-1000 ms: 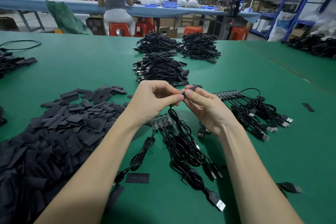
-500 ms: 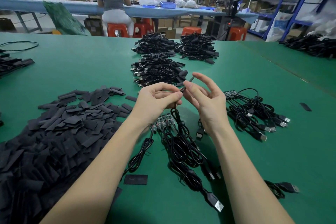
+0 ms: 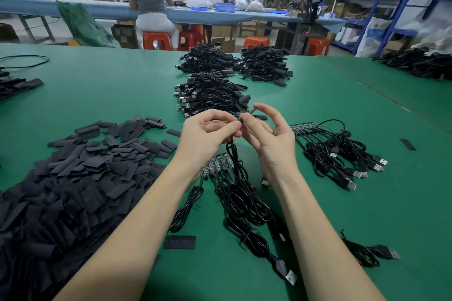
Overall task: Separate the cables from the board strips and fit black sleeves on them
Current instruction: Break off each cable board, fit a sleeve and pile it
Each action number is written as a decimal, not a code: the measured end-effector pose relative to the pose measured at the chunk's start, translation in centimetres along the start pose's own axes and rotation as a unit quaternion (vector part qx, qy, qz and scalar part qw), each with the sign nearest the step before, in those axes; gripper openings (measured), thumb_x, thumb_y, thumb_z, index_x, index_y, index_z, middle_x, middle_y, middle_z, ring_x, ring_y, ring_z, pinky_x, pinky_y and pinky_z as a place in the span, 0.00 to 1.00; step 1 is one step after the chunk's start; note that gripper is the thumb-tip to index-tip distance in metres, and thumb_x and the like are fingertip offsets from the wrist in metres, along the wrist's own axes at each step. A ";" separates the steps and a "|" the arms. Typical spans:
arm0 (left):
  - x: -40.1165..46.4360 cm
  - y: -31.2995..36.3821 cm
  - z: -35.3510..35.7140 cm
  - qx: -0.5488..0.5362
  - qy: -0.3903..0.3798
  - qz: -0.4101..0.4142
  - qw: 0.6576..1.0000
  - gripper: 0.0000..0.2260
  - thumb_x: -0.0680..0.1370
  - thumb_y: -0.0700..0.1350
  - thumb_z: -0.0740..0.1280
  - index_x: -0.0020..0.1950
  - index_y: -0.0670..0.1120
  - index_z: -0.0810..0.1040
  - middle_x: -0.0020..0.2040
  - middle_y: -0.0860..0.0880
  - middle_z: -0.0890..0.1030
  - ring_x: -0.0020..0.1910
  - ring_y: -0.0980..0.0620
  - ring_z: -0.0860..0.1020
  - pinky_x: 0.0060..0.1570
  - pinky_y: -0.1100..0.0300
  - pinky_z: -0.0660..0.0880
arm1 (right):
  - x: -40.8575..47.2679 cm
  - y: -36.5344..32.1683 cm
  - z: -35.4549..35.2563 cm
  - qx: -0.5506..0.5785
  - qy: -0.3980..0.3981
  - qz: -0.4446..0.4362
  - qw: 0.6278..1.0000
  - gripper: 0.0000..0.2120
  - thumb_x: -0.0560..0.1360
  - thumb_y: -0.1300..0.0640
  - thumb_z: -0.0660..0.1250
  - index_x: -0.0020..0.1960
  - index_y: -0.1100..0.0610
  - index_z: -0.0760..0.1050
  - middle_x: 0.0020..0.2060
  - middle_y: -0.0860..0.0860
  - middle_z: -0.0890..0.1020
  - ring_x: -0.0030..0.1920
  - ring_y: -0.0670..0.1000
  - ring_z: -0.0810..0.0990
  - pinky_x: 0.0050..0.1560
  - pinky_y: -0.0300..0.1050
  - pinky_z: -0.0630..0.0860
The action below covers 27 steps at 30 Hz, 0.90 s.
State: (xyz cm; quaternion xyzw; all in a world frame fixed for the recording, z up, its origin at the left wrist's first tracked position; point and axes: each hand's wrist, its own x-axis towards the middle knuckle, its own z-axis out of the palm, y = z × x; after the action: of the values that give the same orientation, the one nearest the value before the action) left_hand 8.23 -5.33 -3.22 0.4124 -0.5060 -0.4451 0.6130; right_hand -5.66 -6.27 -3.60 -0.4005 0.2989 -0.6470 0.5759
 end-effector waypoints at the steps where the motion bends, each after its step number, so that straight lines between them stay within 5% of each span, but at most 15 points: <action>1: 0.0 -0.1 0.1 -0.002 0.002 0.002 1.000 0.04 0.74 0.36 0.75 0.45 0.42 0.82 0.38 0.41 0.86 0.38 0.52 0.85 0.39 0.66 0.78 | 0.0 0.1 0.0 0.002 0.005 -0.004 1.000 0.16 0.74 0.68 0.74 0.59 0.56 0.80 0.40 0.57 0.86 0.47 0.54 0.85 0.50 0.44 0.82; 11: 0.2 -0.3 0.1 0.009 0.019 0.019 1.000 0.04 0.74 0.37 0.76 0.45 0.43 0.82 0.39 0.44 0.86 0.40 0.52 0.85 0.43 0.64 0.79 | 0.2 0.3 0.8 -0.006 0.050 -0.013 0.999 0.16 0.72 0.67 0.76 0.59 0.58 0.83 0.40 0.56 0.85 0.44 0.53 0.85 0.48 0.42 0.82; 15: 0.4 -0.8 -0.2 0.135 -0.052 -0.016 0.989 0.16 0.72 0.46 0.79 0.57 0.53 0.80 0.51 0.54 0.84 0.47 0.60 0.84 0.46 0.68 0.78 | 0.6 -0.5 0.7 0.070 0.132 0.018 0.989 0.17 0.72 0.69 0.76 0.59 0.60 0.82 0.43 0.60 0.86 0.38 0.52 0.85 0.43 0.39 0.82; 19: -0.2 -1.4 0.5 0.192 -0.056 -0.051 0.979 0.14 0.72 0.45 0.79 0.54 0.52 0.79 0.49 0.51 0.85 0.42 0.56 0.85 0.46 0.61 0.80 | 1.1 -1.5 0.0 0.132 0.181 0.007 0.975 0.19 0.73 0.69 0.74 0.63 0.62 0.80 0.36 0.53 0.86 0.36 0.50 0.85 0.44 0.38 0.83; 24: 2.0 0.3 1.4 0.225 -0.002 0.094 0.970 0.13 0.72 0.41 0.78 0.52 0.49 0.77 0.46 0.54 0.84 0.43 0.59 0.84 0.46 0.67 0.79 | 1.4 -2.1 -1.3 0.104 0.198 0.026 0.974 0.19 0.78 0.62 0.72 0.67 0.60 0.75 0.43 0.56 0.86 0.39 0.50 0.86 0.46 0.41 0.84; 27: 5.5 1.6 1.2 0.352 0.016 0.195 0.915 0.09 0.73 0.40 0.76 0.48 0.46 0.78 0.43 0.54 0.83 0.41 0.57 0.83 0.45 0.63 0.80 | 1.4 -1.8 -2.0 0.021 0.181 0.078 0.980 0.12 0.80 0.64 0.69 0.63 0.62 0.76 0.42 0.56 0.85 0.37 0.50 0.84 0.42 0.40 0.84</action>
State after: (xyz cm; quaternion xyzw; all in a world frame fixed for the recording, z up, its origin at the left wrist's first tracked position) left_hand 7.73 -10.26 -0.17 0.5015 -0.6907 -0.1033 0.5107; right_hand -8.27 -7.55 -2.85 -0.2400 0.4151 -0.6679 0.5692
